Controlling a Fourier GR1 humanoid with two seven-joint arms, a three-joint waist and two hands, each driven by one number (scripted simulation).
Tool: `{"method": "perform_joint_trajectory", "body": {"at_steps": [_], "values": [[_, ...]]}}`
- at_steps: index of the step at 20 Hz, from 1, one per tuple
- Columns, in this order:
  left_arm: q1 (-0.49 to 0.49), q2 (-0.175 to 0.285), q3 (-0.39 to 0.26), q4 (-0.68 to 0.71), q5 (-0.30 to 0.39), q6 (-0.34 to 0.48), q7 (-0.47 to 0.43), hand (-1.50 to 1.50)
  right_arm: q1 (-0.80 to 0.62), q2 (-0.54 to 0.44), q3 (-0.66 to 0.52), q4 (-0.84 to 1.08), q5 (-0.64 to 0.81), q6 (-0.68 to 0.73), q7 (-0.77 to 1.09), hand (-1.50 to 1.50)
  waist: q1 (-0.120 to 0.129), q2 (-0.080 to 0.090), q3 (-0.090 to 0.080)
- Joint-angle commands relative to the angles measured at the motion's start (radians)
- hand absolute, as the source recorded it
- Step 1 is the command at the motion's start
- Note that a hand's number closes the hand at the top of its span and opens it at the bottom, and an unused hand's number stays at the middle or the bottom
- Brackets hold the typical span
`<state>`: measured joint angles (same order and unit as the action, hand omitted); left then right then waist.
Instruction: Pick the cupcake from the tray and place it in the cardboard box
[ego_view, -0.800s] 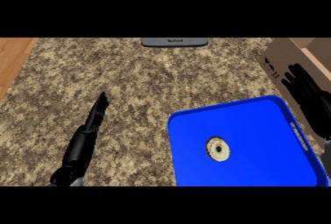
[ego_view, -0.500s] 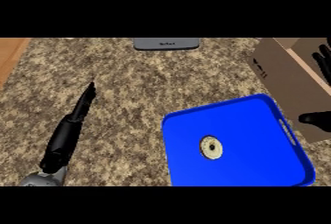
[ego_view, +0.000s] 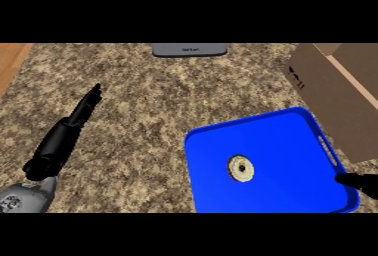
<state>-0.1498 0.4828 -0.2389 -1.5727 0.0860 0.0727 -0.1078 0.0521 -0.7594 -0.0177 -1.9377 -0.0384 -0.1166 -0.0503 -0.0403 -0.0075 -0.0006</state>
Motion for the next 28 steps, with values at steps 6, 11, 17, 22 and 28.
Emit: {"method": "perform_joint_trajectory", "body": {"at_steps": [6, 11, 17, 22, 28], "values": [[-0.058, -0.002, 0.014, 0.033, 0.010, -0.071, 0.019, 0.00, 0.068, -0.117, 0.154, -0.191, 0.328, 0.069, 0.159, -1.50, 0.037, 0.008, -0.002], [-0.083, -0.012, 0.031, 0.060, 0.006, -0.071, -0.007, 0.00, 0.013, -0.199, 0.314, -0.320, 0.436, 0.228, 0.425, -1.50, 0.054, 0.010, -0.005], [-0.091, -0.010, 0.026, 0.039, 0.009, -0.109, 0.016, 0.00, -0.196, -0.162, 0.473, -0.356, 0.454, 0.442, 0.736, -1.50, 0.079, 0.012, -0.004], [-0.107, -0.029, 0.020, 0.016, 0.001, -0.111, 0.052, 0.00, -0.337, 0.018, 0.666, -0.328, 0.498, 0.564, 1.009, -1.50, 0.079, 0.011, -0.004], [-0.099, -0.048, 0.047, 0.040, -0.022, -0.111, 0.042, 0.00, -0.449, 0.247, 0.726, -0.230, 0.470, 0.663, 1.214, -1.50, 0.055, 0.007, -0.001]]}}
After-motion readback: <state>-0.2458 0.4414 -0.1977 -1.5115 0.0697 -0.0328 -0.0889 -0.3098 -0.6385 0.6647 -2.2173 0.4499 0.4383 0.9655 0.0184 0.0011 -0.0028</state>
